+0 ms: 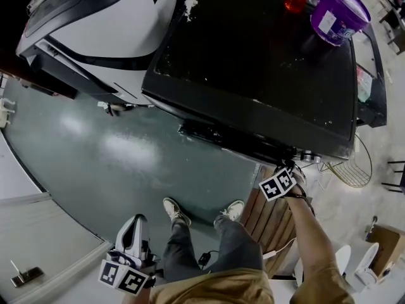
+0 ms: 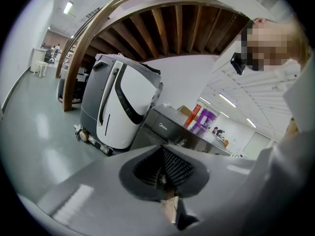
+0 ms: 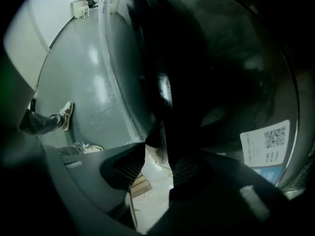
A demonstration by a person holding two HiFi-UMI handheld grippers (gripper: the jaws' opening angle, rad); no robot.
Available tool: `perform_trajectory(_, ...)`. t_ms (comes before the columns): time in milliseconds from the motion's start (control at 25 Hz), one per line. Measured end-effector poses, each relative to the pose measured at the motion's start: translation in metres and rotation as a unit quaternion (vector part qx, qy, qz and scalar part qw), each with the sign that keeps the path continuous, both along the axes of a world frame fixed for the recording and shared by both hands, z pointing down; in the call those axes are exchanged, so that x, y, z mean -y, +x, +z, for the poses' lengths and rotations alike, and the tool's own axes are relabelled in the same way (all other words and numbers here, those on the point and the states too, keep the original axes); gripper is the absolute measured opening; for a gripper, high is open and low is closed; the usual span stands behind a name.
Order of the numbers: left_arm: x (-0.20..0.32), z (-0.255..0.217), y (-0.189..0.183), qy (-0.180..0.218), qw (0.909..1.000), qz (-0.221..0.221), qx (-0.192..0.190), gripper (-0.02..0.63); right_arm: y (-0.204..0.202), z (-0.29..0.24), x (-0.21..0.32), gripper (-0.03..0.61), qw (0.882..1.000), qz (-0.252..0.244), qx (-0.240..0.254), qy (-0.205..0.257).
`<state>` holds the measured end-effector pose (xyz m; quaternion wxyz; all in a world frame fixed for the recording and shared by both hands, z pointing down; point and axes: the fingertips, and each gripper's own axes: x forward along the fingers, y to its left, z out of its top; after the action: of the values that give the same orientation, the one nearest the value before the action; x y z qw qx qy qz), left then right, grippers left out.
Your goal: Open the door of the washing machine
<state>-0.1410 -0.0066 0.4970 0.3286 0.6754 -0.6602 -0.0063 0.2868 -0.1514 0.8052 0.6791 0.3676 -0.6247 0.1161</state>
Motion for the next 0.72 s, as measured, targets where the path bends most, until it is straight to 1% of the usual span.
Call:
perform_trajectory(200, -0.006, 0.002, 0.005, 0.001, 1.0, 0.004, -0.005, 0.06, 0.0, -0.002, 0.0, 0.145, 1.0, -0.014, 0.006, -0.01)
perform_trajectory(360, -0.01, 0.004, 0.006, -0.001, 1.0, -0.003, -0.005, 0.06, 0.0, -0.002, 0.0, 0.13, 0.998, -0.059, -0.016, -0.014)
perform_trajectory(600, -0.01, 0.003, 0.007, 0.003, 1.0, -0.007, 0.001, 0.06, 0.001, 0.004, -0.001, 0.127, 0.994, -0.097, -0.042, -0.023)
perform_trajectory(720, -0.015, 0.004, 0.01, -0.001, 1.0, -0.006, 0.001, 0.06, -0.001, 0.003, -0.001, 0.126, 0.993, -0.104, -0.039, -0.026)
